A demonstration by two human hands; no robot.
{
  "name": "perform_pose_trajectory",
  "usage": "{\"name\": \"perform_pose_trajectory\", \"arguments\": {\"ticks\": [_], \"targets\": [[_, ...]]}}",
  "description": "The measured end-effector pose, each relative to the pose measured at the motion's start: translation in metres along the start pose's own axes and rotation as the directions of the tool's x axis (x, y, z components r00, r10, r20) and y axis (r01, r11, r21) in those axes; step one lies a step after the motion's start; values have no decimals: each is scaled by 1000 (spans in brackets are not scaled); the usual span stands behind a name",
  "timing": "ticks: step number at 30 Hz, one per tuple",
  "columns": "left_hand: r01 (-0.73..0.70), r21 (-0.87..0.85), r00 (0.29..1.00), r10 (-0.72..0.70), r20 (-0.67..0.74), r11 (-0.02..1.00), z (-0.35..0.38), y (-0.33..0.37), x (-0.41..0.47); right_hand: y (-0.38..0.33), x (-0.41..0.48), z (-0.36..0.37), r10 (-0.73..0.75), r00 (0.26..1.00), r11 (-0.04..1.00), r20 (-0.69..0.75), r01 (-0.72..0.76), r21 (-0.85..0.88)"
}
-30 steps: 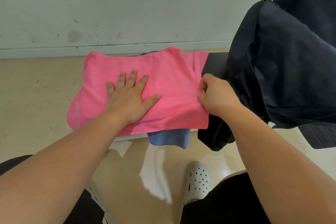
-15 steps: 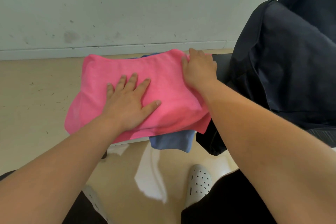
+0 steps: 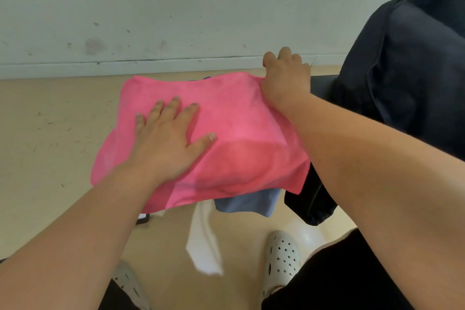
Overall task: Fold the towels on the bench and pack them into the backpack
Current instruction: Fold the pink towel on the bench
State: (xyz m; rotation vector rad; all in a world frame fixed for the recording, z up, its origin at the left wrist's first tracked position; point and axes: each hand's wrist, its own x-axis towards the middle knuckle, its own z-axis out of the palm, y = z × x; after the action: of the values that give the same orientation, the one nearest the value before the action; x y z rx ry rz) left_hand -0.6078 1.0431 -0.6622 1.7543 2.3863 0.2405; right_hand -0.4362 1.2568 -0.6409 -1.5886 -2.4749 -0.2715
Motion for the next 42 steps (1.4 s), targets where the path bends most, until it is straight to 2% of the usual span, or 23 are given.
{"name": "perform_pose_trajectory", "arguments": {"ticks": [2,4,6,7,9,12,14,16,21,23,25,28,31,37,39,40,42], "targets": [[-27,-74,992,18,-126,997,-4,-14,-4,-18,-7,-1,-15,999,1000,-50,15,1],[-46,-166,958,-3,-286,985,-7,-28,-5,-44,-18,-7,-61,993,994,-101,70,89],[12,-270,920,-117,-373,963,-7,-51,-6,-81,-37,-16,-160,984,969,-81,172,178],[68,-326,906,-195,-374,943,-6,-66,-8,-103,-48,-21,-235,971,949,-44,239,204],[239,-462,870,-399,-288,854,-2,-99,-12,-146,-68,-26,-390,917,901,82,362,237],[498,-660,764,-645,25,563,5,-135,-21,-189,-90,-19,-482,819,870,312,404,282],[577,-720,730,-638,244,384,11,-144,-25,-200,-98,-7,-469,801,881,373,392,265],[602,-750,722,-588,366,272,17,-146,-27,-203,-102,1,-453,818,890,355,390,236],[608,-786,653,-634,415,111,31,-156,-34,-203,-104,2,-440,838,895,321,380,235],[639,-741,641,-676,364,207,35,-164,-35,-203,-105,2,-437,845,896,310,378,231],[641,-691,674,-676,297,336,36,-166,-36,-203,-105,3,-438,848,896,299,383,225],[599,-697,721,-645,254,395,32,-164,-32,-204,-105,4,-438,852,896,286,385,223],[531,-767,725,-662,192,359,18,-157,-30,-204,-106,5,-428,860,899,278,374,227],[294,-917,697,-717,14,268,-18,-151,-31,-204,-107,5,-433,861,895,267,375,243],[199,-929,759,-649,-56,312,-30,-143,-38,-204,-107,5,-439,860,891,262,378,252],[147,-931,823,-563,-72,333,-34,-135,-42,-203,-105,6,-434,868,887,242,364,285],[92,-939,951,-308,-16,331,-36,-116,-51,-199,-103,4,-384,913,851,140,290,438]]}}
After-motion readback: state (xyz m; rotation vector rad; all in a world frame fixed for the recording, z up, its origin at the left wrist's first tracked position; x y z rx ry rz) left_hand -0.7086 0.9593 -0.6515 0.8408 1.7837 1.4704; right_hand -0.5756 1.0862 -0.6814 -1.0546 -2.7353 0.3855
